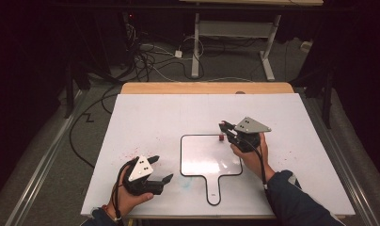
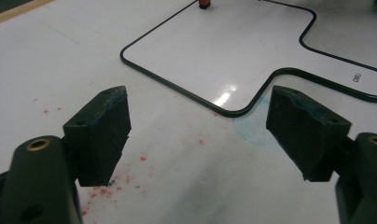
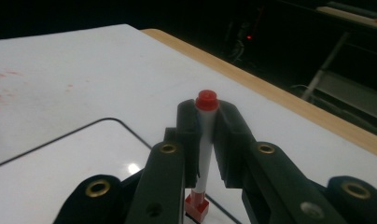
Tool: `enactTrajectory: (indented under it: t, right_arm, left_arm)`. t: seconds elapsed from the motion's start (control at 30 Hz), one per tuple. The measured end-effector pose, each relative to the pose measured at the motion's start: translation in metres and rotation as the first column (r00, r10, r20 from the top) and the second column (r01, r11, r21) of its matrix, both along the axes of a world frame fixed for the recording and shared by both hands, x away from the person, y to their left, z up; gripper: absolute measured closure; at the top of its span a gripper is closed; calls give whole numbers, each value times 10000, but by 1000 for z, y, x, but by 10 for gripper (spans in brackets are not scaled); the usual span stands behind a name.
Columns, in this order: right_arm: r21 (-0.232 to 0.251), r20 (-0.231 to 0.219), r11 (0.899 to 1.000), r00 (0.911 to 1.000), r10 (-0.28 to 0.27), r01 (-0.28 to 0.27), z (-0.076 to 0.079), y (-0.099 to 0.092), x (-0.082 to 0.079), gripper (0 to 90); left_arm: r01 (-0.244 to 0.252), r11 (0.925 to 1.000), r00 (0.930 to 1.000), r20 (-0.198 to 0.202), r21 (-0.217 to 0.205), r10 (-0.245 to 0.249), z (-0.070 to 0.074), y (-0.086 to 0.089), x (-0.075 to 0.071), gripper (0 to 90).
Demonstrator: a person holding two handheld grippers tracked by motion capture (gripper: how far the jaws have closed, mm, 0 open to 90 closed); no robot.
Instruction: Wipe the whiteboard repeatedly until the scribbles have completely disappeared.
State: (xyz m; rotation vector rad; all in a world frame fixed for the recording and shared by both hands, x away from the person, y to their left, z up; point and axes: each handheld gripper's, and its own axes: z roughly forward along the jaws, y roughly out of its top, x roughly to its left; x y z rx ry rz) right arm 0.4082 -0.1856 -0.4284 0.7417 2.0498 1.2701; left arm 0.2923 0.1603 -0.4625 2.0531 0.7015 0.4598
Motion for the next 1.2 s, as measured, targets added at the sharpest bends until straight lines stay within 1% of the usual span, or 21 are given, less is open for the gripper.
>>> enactTrajectory:
  t: [0.1, 0.17, 0.2, 0.27, 0.33, 0.4, 0.43, 0.47, 0.6, 0.63, 0.67, 0.7, 0.77, 0.83, 0.9, 1.0, 1.07, 1.13, 1.2]
  right_arm:
    - [-50, 118, 9987, 9986, -511, 511, 0, -9, 8, 819]
    - [215, -69, 9982, 9985, -552, 553, 0, -14, 10, 818]
    - [192, -95, 9987, 9989, -464, 465, 0, -14, 9, 818]
    - [354, -337, 9994, 9994, -7, 19, 1, -11, 5, 818]
    - [183, -390, 9993, 9987, 327, -320, 2, -5, -2, 818]
    - [30, -398, 9988, 9980, 490, -490, 3, -2, -9, 818]
    - [-121, -316, 9986, 9982, 502, -506, 4, -2, -11, 818]
    - [-154, -329, 9990, 9986, 425, -431, 4, -4, -12, 818]
    - [-85, -215, 9993, 9991, -360, 358, 4, -16, -5, 818]
    - [65, -265, 9993, 9990, -366, 368, 3, -17, -4, 818]
    - [42, -236, 9994, 9991, -344, 345, 2, -17, -4, 818]
    - [31, -179, 9998, 9996, -213, 214, 2, -14, -5, 818]
    - [201, -291, 9997, 9994, 161, -155, 1, -9, -9, 818]
    - [-40, -117, 9994, 9993, 357, -358, 1, -2, -12, 818]
    - [-89, -12, 9994, 9995, 328, -328, 0, -1, -9, 818]
    - [-39, 132, 9999, 9999, -98, 99, -1, -7, -2, 818]
    - [119, 14, 9997, 9997, -229, 228, -1, -10, -1, 818]
    - [159, -78, 9998, 9999, -103, 104, -1, -9, -4, 818]
    - [58, -75, 9998, 9998, 178, -178, -1, -5, -9, 818]
  left_arm:
    - [-6, 10000, 10000, -5, -13, 6, 0, 0, 0, 210]
    - [5, 10000, 10000, -3, 0, -5, 0, 0, 0, 210]
    - [0, 10000, 10000, -7, -14, 0, 0, 0, 0, 210]
    - [2, 10000, 10000, -23, -5, -2, 0, 0, 0, 210]
    - [19, 10000, 10000, -14, 17, -19, 0, -1, 0, 210]
    - [16, 10000, 10000, 18, 19, -16, 1, 0, -1, 210]
    - [5, 10000, 10000, 24, -2, -5, 1, 0, -1, 210]
    - [0, 10000, 10000, 15, -8, 0, 1, 0, -1, 210]
    - [39, 10000, 10000, 17, 39, -39, 0, -1, -1, 210]
    - [39, 10000, 10000, 27, 42, -39, 0, -1, -1, 210]
    - [30, 10000, 10000, 18, 29, -30, 0, -1, -1, 210]
    - [18, 10000, 10000, 4, 13, -18, 0, -1, 0, 210]
    - [18, 10000, 10000, -2, 14, -18, 0, -1, 0, 210]
    - [30, 10000, 10000, 3, 26, -30, 0, -1, -1, 210]
    - [28, 10000, 10000, -6, 32, -28, 0, -1, -1, 210]
    - [16, 10000, 10000, 12, 20, -16, 0, 0, -1, 210]
    - [20, 10000, 10000, -5, -3, -20, 0, 0, 0, 210]
    - [35, 10000, 10000, -24, 16, -35, 0, 0, 0, 210]
    - [56, 10000, 10000, -8, 52, -56, 0, -1, -1, 210]
